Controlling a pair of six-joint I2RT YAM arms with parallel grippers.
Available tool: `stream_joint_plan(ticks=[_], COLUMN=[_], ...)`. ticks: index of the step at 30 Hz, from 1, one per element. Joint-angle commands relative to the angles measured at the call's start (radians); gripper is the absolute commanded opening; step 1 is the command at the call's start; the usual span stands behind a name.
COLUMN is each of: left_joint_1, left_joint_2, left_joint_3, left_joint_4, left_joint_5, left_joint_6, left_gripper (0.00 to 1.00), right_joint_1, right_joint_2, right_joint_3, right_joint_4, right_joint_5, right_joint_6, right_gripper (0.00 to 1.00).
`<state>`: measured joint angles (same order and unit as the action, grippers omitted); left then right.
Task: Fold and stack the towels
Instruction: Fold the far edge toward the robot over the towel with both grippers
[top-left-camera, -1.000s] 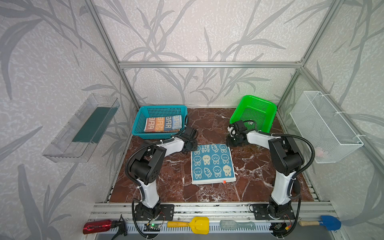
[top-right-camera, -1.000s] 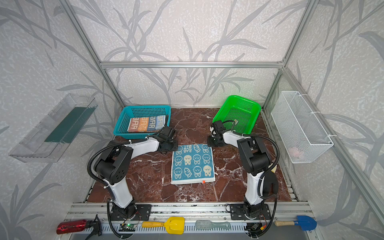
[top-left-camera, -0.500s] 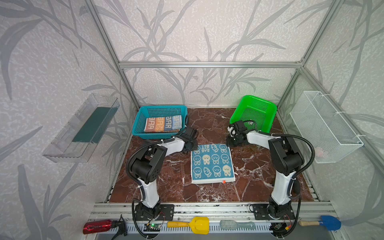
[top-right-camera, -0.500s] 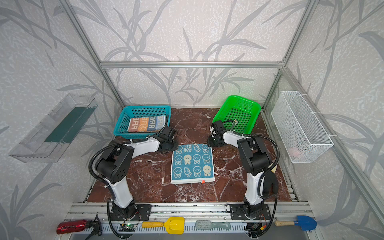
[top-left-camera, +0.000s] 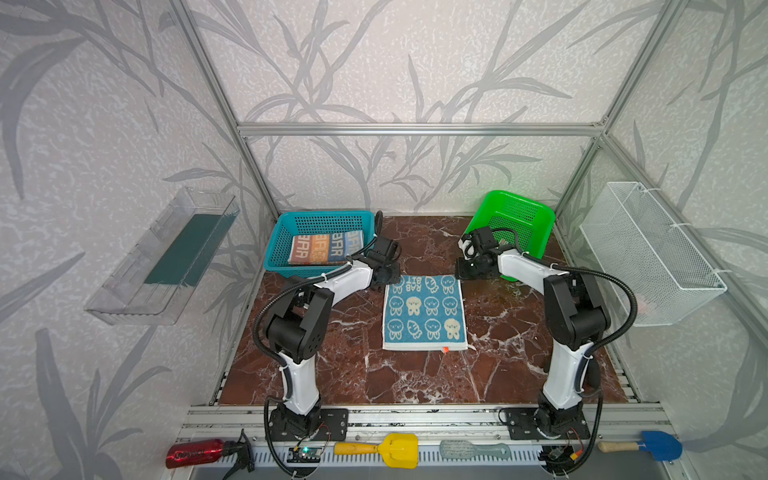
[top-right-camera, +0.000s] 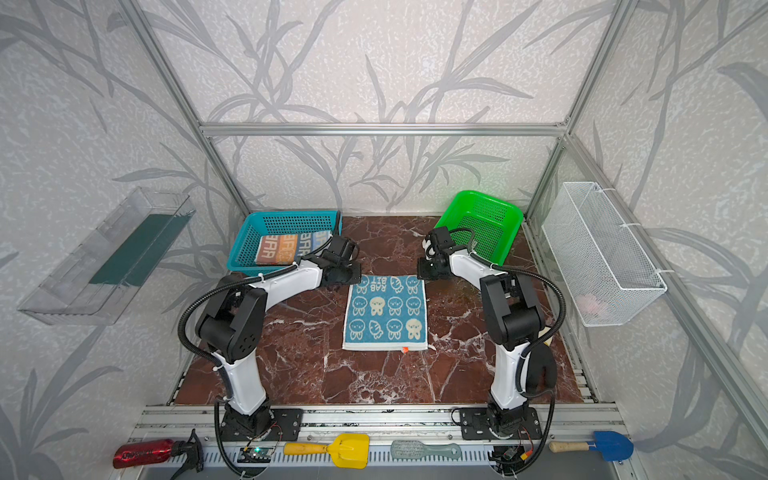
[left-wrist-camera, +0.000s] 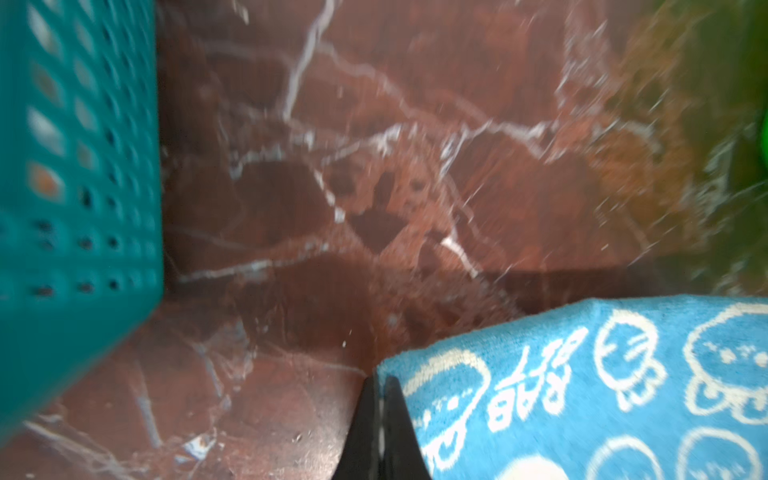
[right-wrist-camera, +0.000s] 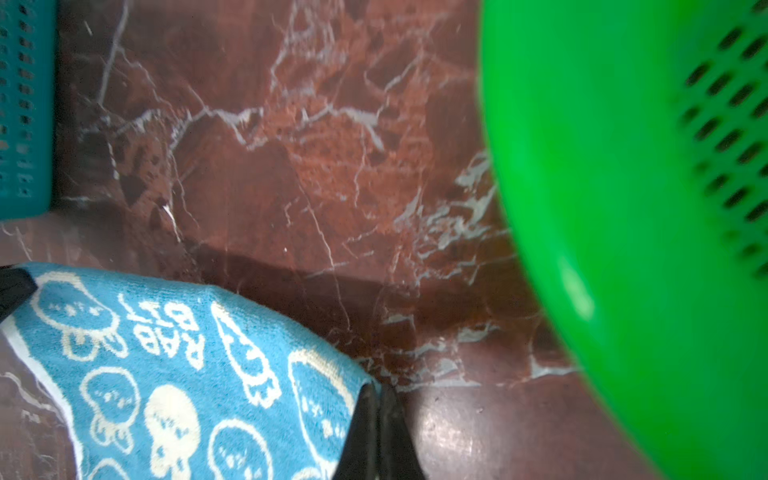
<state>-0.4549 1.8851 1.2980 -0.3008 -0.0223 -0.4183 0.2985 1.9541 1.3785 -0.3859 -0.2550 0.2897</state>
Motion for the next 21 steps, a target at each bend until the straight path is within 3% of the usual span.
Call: stream_joint_plan(ticks=[1, 7, 16, 21], left_joint_1=[0.006, 0.006, 0.007, -0.017], left_joint_2=[0.015, -0.027, -0.236, -0.308], left_joint_3=[0.075, 0.111, -0.159, -0.306], left_joint_4=[-0.065, -0.113, -0.040, 0.014], left_joint_5=[-0.058, -0.106, -0.060, 0.000], left_joint_6=[0.035, 0.067, 0.021, -0.033], left_gripper=[0.00, 0.00, 0.00, 0.00], right_joint_1=[-0.012, -0.015, 0.010, 0.047], right_joint_2=[-0.008, -0.083, -0.280, -0.318], right_joint_3=[0.062, 0.049, -0.277, -0.417], right_joint_4=[-0.065, -0.093, 0.001, 0.036], right_joint_5=[-0.011, -0.009, -0.044, -0.036], right_joint_6=[-0.020, -0.028, 0.023, 0.032], right_gripper=[0.00, 0.00, 0.00, 0.00])
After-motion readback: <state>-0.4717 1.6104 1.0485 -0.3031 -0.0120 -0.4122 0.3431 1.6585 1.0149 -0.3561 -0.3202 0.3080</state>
